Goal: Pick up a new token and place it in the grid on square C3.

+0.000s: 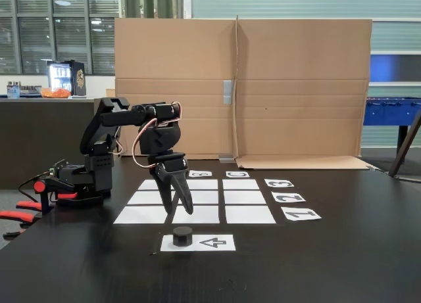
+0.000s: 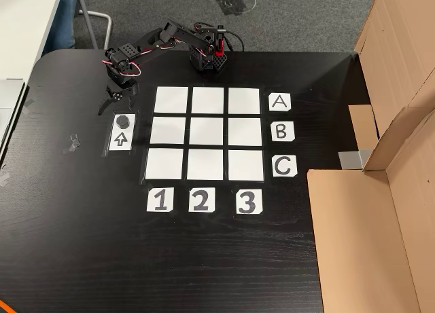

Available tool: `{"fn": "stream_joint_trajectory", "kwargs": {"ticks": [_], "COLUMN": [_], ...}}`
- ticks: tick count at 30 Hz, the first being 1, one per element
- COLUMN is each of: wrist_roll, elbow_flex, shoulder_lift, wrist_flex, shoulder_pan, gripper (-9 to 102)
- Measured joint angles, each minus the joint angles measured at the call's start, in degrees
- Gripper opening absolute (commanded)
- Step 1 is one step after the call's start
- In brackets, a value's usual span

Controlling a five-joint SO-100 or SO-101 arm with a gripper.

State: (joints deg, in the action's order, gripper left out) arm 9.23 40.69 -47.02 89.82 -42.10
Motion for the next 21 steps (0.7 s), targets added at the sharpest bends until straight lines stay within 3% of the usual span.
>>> {"fn": "stream_joint_trajectory", "kwargs": {"ticks": [21], "wrist_roll": [1.4], "elbow_flex": [-9.7], "shoulder_lift": [11.8], "wrist_flex": [0.6], "shoulder_pan": [1.1], "gripper": [49]}}
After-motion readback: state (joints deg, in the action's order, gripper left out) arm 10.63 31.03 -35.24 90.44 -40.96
